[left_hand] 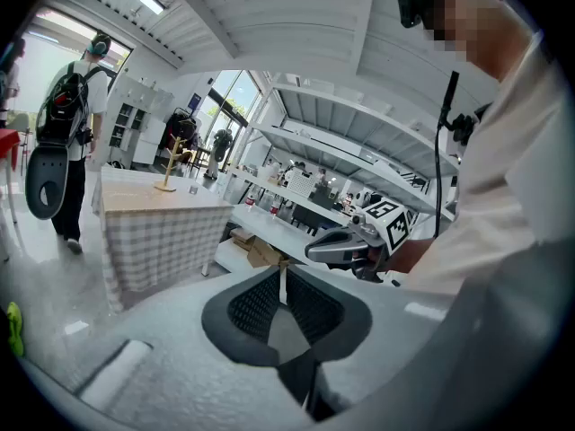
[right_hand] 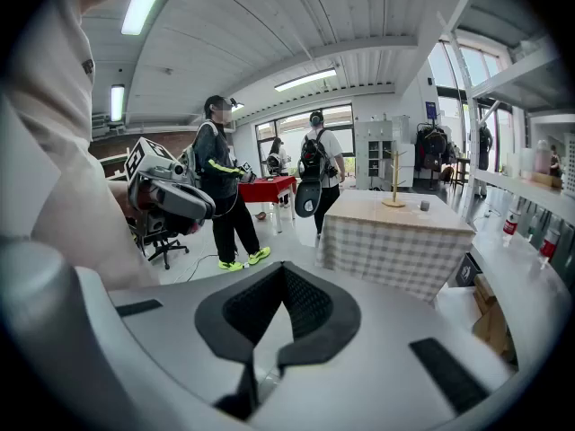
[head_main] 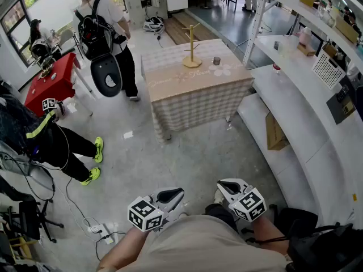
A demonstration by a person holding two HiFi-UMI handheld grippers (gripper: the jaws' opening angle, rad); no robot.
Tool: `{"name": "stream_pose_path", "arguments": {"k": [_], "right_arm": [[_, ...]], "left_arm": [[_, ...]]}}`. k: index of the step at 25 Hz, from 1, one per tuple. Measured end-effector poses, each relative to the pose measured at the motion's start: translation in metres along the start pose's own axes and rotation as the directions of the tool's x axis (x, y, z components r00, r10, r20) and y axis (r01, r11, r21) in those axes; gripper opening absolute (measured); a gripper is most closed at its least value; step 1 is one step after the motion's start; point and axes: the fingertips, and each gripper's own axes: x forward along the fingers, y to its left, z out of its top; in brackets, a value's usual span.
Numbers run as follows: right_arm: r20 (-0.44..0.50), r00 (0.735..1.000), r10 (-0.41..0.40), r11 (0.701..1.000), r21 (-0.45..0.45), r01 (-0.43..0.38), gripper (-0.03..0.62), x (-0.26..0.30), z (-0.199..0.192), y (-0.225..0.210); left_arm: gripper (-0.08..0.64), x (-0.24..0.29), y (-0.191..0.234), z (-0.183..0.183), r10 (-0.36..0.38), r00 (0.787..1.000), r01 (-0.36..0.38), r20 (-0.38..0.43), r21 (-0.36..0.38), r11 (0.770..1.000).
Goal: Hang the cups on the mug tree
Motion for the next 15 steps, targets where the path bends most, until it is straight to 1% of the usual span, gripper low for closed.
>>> {"name": "stream_pose_path", "arguments": {"k": [4, 7, 11, 15], "right_arm": [[-0.004, 1.000, -0.019, 1.000, 0.013, 0.019, 0.014, -0.001, -0.005, 0.007], [-0.001, 0.999, -0.038, 0.999, 0.021, 0.038, 0.014, -0.011, -0.005, 0.000], [0.008, 0.999, -0.051, 0.998, 0.035, 0.051, 0.014, -0.019, -0.009, -0.022], [0.010, 0.999, -0.043, 0.998, 0.050, 0.042, 0.014, -0.023, -0.015, -0.062]], "left_arm": [[0.029, -0.004, 0.003, -0.007, -0.011, 1.000, 0.011, -0.010, 0.011, 1.000], [0.029, 0.006, -0.005, -0.003, -0.029, 1.000, 0.029, -0.002, 0.001, 1.000], [0.029, 0.032, -0.009, 0.003, -0.052, 0.998, 0.052, -0.026, 0.021, 0.998], [0.029, 0.069, -0.008, 0.021, -0.038, 0.999, 0.039, -0.031, 0.021, 0.999]]}}
